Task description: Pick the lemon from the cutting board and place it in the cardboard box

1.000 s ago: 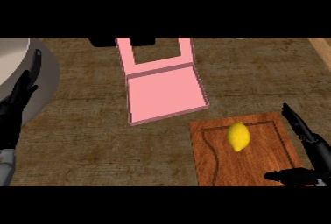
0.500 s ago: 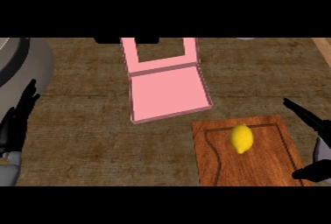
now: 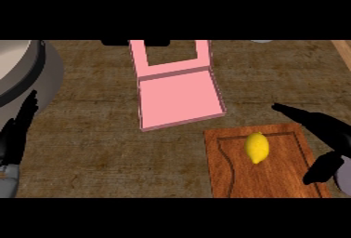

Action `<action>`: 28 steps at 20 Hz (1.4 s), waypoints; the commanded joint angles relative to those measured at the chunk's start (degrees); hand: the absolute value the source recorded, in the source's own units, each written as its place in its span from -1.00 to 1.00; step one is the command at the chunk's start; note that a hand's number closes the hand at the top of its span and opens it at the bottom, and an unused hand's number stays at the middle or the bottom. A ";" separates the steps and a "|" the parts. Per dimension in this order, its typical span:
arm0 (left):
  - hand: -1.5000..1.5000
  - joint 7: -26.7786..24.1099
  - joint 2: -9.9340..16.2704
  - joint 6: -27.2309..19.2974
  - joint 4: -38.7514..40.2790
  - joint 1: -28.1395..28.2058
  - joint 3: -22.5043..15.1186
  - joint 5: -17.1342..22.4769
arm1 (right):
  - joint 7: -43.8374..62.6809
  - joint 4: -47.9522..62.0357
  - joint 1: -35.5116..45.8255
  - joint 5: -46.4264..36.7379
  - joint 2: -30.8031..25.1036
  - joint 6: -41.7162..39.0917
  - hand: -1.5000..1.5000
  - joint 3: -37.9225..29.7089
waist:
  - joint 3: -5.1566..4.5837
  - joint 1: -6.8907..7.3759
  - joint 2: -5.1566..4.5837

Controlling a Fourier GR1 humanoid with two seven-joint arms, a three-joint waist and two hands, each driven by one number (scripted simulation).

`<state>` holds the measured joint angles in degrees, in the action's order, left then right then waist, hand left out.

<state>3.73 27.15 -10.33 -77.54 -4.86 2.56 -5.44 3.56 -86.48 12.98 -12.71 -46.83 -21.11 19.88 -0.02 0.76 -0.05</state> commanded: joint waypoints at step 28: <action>0.00 0.07 -6.43 3.36 -0.04 -0.38 6.00 -7.19 | 12.91 -10.80 1.64 -13.21 22.75 -20.82 -1.00 -7.20 | 0.00 -0.88 0.11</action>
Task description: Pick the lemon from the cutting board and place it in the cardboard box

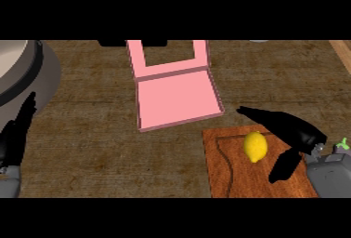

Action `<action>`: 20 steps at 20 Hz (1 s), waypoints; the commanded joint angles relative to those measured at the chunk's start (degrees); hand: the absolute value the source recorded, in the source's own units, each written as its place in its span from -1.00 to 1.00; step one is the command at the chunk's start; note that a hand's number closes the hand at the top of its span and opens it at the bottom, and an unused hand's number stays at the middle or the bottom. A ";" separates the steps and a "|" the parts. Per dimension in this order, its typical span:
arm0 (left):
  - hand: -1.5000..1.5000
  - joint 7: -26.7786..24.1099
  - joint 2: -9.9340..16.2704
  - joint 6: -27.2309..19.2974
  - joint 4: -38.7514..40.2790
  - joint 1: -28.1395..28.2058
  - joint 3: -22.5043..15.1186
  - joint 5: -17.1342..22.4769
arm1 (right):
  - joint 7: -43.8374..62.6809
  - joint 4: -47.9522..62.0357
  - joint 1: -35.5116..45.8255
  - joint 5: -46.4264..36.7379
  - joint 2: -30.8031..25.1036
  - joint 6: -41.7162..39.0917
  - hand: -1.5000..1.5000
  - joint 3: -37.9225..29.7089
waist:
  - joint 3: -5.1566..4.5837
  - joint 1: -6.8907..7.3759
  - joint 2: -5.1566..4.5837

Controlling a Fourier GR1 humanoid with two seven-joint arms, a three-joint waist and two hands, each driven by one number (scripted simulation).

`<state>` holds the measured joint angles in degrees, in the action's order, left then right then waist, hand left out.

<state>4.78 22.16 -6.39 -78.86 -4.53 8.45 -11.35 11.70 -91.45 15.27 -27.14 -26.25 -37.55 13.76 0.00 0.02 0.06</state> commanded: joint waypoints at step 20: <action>0.00 -0.90 -0.50 3.25 1.41 -1.61 3.84 -1.56 | -3.95 12.53 2.50 -22.84 8.48 15.33 1.00 3.36 | 0.01 0.22 -0.08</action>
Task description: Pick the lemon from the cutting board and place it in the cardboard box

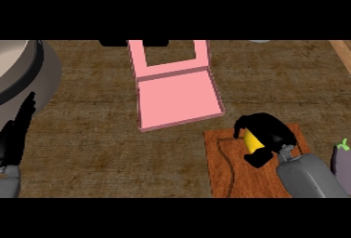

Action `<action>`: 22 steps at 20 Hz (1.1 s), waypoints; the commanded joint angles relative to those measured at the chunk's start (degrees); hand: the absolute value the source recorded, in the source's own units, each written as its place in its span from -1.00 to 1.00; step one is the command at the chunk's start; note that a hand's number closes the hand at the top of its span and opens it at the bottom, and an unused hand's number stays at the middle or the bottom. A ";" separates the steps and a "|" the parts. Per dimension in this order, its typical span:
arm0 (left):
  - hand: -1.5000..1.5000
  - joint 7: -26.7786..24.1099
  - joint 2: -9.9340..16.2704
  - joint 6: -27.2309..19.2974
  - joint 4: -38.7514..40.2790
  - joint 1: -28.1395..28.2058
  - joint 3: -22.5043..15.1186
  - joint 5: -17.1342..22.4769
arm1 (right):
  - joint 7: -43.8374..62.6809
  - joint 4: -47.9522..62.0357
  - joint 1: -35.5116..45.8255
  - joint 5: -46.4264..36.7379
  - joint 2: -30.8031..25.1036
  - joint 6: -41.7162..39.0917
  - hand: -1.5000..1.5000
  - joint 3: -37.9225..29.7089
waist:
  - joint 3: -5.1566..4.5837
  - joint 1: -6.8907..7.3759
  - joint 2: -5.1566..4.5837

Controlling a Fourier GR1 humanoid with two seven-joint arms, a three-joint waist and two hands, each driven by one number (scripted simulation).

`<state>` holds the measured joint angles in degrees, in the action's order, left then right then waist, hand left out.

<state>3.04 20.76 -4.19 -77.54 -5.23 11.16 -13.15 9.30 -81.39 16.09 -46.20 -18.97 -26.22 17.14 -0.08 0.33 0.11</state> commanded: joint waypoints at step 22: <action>0.00 0.59 -2.44 -0.76 -2.29 1.69 -1.17 -1.67 | 43.88 -47.11 -16.22 -40.37 8.45 13.20 1.00 12.68 | 0.01 -0.68 0.28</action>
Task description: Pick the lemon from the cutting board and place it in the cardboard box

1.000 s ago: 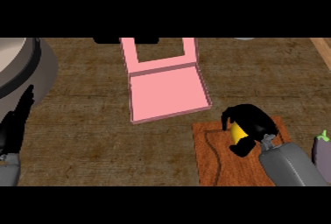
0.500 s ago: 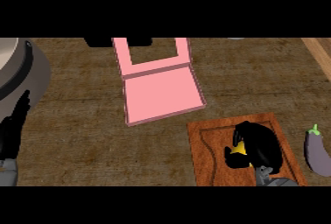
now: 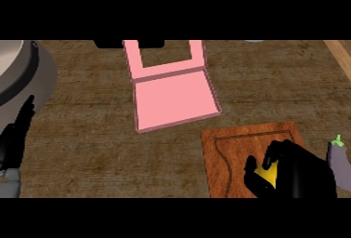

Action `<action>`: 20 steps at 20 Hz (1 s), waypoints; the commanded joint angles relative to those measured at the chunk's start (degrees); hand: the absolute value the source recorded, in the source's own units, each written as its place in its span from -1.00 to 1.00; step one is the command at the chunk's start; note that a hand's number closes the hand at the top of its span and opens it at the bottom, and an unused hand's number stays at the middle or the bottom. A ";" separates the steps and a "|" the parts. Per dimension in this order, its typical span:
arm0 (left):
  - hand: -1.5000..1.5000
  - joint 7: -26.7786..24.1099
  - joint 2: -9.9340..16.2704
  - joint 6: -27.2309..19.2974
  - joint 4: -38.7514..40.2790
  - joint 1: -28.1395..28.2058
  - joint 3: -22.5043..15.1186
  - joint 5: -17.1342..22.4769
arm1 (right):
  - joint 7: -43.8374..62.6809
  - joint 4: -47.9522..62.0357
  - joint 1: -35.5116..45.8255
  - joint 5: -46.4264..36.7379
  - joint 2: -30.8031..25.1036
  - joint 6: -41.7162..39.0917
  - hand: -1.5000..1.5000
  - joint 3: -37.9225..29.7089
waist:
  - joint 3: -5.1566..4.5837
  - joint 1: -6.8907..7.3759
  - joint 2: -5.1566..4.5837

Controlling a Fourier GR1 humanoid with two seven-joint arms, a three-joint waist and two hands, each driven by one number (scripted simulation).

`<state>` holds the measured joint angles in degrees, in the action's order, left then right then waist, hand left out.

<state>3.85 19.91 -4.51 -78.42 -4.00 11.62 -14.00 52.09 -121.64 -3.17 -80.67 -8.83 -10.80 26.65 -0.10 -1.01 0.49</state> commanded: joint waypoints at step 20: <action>0.00 -2.07 -0.57 0.93 3.31 -3.29 -0.03 -1.07 | 9.57 31.48 49.35 15.12 8.81 11.73 1.00 -8.16 | 0.05 2.75 -0.89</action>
<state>3.37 18.75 -4.12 -76.62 -7.19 10.84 -15.45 57.91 -100.56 39.54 -68.68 -0.36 -7.13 20.73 -0.04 1.39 -0.25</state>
